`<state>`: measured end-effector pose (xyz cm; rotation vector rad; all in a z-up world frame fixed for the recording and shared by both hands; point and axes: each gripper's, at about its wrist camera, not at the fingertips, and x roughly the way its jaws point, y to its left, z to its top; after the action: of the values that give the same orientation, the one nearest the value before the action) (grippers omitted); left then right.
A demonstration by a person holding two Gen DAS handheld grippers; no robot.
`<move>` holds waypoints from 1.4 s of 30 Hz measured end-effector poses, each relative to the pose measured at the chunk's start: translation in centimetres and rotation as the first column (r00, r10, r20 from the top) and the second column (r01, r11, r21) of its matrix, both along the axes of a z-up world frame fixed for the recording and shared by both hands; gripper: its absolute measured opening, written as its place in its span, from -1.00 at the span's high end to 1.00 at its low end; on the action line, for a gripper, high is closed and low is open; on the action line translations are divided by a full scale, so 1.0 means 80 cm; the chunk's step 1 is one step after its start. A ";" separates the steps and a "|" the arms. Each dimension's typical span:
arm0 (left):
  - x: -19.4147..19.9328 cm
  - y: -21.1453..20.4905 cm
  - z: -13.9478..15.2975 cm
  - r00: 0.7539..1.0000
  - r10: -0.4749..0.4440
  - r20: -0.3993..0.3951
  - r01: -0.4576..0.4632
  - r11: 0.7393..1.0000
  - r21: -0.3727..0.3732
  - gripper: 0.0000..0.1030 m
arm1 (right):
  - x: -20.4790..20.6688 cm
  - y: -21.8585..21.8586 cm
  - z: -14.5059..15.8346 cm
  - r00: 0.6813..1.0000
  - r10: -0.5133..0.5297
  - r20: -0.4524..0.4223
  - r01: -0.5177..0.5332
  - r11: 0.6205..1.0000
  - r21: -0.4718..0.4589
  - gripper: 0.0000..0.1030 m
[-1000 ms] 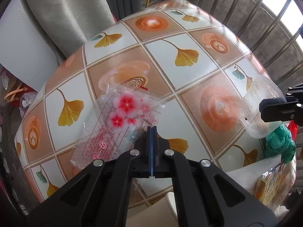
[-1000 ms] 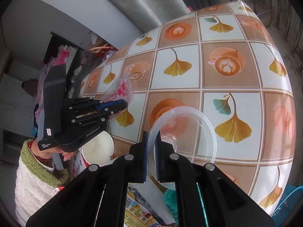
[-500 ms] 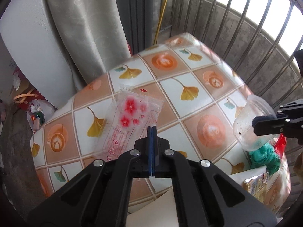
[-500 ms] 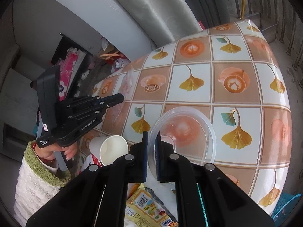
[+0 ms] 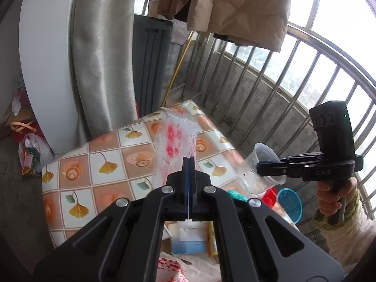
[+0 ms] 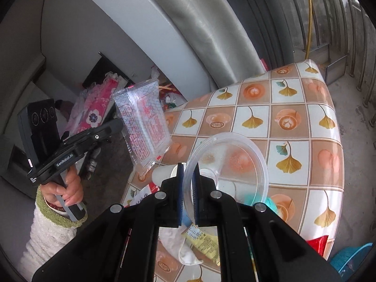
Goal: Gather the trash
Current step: 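Carry both items to the blue wastebasket and release them from both grippers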
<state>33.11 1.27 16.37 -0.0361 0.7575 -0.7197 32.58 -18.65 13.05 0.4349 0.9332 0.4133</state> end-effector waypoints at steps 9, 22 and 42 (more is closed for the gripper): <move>-0.144 -0.088 0.028 0.975 -0.222 0.032 0.224 0.969 -0.105 1.00 | -0.166 -0.073 0.038 0.990 -0.112 0.088 0.110 0.993 0.033 0.86; -0.289 -0.342 -0.040 0.822 -0.565 -0.062 0.556 0.822 -0.119 1.00 | -0.417 -0.253 -0.024 0.829 -0.559 0.027 0.556 0.828 0.068 0.86; -0.352 -0.733 -0.276 0.654 -0.653 -0.382 0.722 0.689 0.058 1.00 | -0.511 -0.559 -0.395 0.326 -0.794 -0.513 0.937 0.342 0.065 -0.26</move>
<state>4.93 -57.37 -5.68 0.3570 1.1964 -1.3950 -8.28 -63.37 -18.52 1.3518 0.8492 -0.6111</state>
